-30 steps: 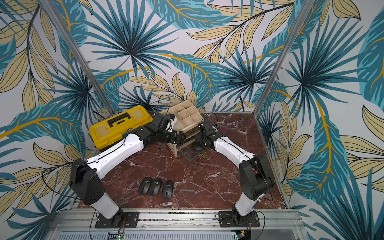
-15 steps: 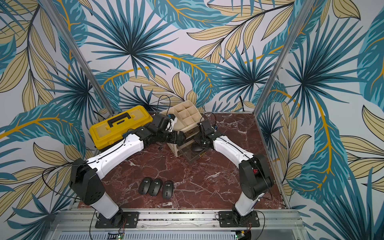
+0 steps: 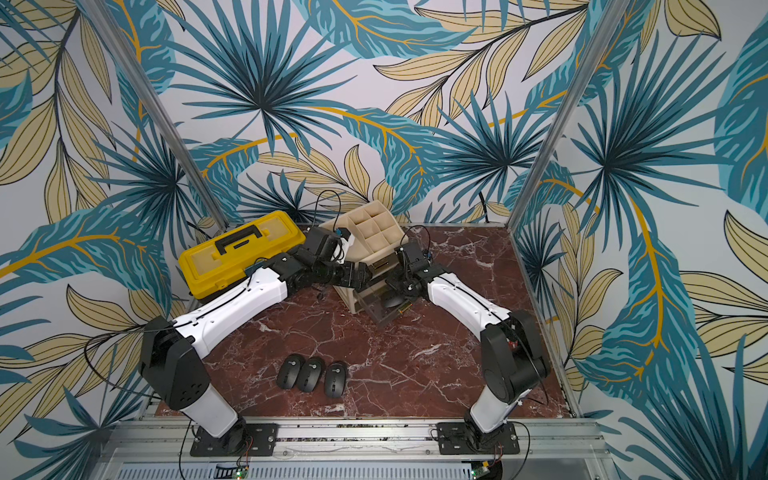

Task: Take the mice out of the drawer
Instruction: Adjust the mouse in the drawer, then pick up the mouse from the drawer.

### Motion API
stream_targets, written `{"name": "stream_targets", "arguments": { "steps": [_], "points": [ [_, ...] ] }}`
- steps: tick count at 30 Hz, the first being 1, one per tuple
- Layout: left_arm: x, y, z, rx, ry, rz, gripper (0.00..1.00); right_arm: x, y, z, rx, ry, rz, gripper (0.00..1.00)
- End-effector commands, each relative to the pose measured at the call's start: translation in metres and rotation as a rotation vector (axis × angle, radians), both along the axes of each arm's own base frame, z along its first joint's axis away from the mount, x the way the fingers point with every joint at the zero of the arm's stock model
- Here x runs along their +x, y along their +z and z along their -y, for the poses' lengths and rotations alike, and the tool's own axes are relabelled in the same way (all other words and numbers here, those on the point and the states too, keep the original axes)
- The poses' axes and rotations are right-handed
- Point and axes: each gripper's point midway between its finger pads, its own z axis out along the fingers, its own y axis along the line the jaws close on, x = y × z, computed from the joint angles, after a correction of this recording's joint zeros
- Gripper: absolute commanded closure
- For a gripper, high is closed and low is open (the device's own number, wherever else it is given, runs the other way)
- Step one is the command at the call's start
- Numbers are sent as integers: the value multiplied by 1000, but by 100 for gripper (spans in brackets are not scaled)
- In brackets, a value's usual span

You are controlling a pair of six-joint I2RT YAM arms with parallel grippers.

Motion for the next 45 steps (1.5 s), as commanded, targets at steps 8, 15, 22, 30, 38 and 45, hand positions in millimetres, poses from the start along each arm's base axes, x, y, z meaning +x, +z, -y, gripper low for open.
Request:
{"name": "stream_targets", "arguments": {
  "steps": [8, 15, 22, 30, 38, 45],
  "points": [
    [-19, 33, -17, 3, -11, 60, 0, -16, 57, 13, -76, 111, 133, 100],
    [-52, 50, -40, 30, -4, 79, 6, -45, 88, 33, -140, 191, 225, 100],
    [-88, 86, -10, 38, -170, 182, 39, -79, 91, 53, -184, 258, 265, 99],
    [-81, 74, 37, 62, -338, 172, 76, -113, 71, 56, -138, 310, 269, 81],
    [-59, 43, 75, 185, -483, 169, 54, -124, 34, 34, -31, 415, 242, 64],
    [-42, 19, 98, 277, -602, 160, 41, -114, 10, 33, -13, 407, 219, 75]
  ]
}}
